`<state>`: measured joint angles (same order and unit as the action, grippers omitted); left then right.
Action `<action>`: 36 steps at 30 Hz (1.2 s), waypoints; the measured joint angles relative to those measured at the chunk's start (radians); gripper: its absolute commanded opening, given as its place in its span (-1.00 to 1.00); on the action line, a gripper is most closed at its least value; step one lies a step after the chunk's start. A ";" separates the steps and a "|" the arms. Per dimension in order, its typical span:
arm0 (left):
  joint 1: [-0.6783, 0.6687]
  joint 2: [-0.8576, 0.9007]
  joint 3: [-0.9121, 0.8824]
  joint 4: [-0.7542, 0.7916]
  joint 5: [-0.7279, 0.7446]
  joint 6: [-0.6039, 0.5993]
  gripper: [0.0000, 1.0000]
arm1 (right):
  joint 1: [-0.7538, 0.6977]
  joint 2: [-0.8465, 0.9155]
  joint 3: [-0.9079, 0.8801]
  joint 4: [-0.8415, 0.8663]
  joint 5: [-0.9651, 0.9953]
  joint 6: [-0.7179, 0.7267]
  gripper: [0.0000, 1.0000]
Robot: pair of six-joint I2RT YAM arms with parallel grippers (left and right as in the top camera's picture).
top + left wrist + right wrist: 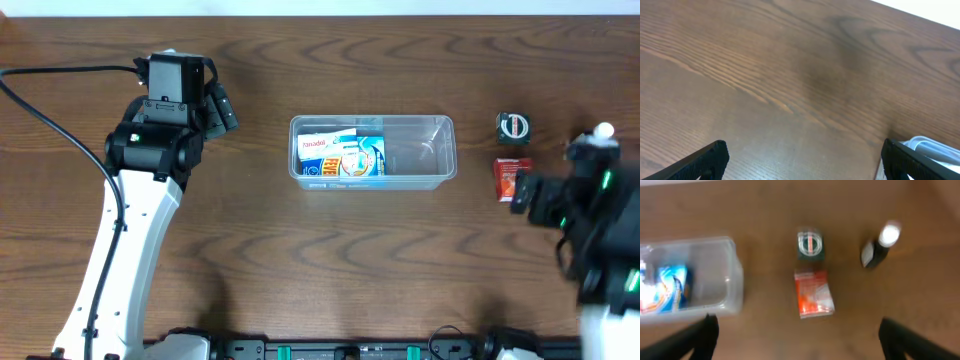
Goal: Pack container
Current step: 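Reach right gripper to the red Panadol ActiFast box and grasp it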
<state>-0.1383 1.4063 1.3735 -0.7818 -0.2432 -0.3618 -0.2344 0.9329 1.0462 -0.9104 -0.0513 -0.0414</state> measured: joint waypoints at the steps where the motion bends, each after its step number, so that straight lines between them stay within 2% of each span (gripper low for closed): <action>1: 0.000 0.000 0.000 0.000 0.000 0.000 0.96 | -0.020 0.082 0.072 -0.072 -0.009 -0.016 0.98; 5: 0.000 0.000 0.000 0.001 0.000 0.000 0.96 | -0.070 0.327 0.283 -0.195 -0.028 -0.052 0.99; 9: 0.000 0.000 0.000 0.001 0.000 0.000 0.96 | -0.074 0.474 0.370 -0.192 -0.027 -0.071 0.98; 13: 0.000 0.000 0.000 0.001 0.000 0.000 0.96 | -0.074 0.564 0.374 -0.199 -0.029 -0.109 0.98; 16: 0.000 0.000 0.000 0.001 0.000 0.000 0.96 | -0.074 0.629 0.374 -0.207 -0.031 -0.137 0.91; 20: 0.000 0.000 0.000 0.001 0.000 0.000 0.96 | -0.074 0.709 0.373 -0.191 -0.032 -0.159 0.98; 36: 0.000 0.000 0.000 0.001 0.000 0.000 0.96 | -0.073 0.936 0.372 -0.165 -0.030 -0.217 0.99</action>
<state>-0.1383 1.4063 1.3735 -0.7807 -0.2436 -0.3618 -0.3073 1.8687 1.4178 -1.0752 -0.0814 -0.2584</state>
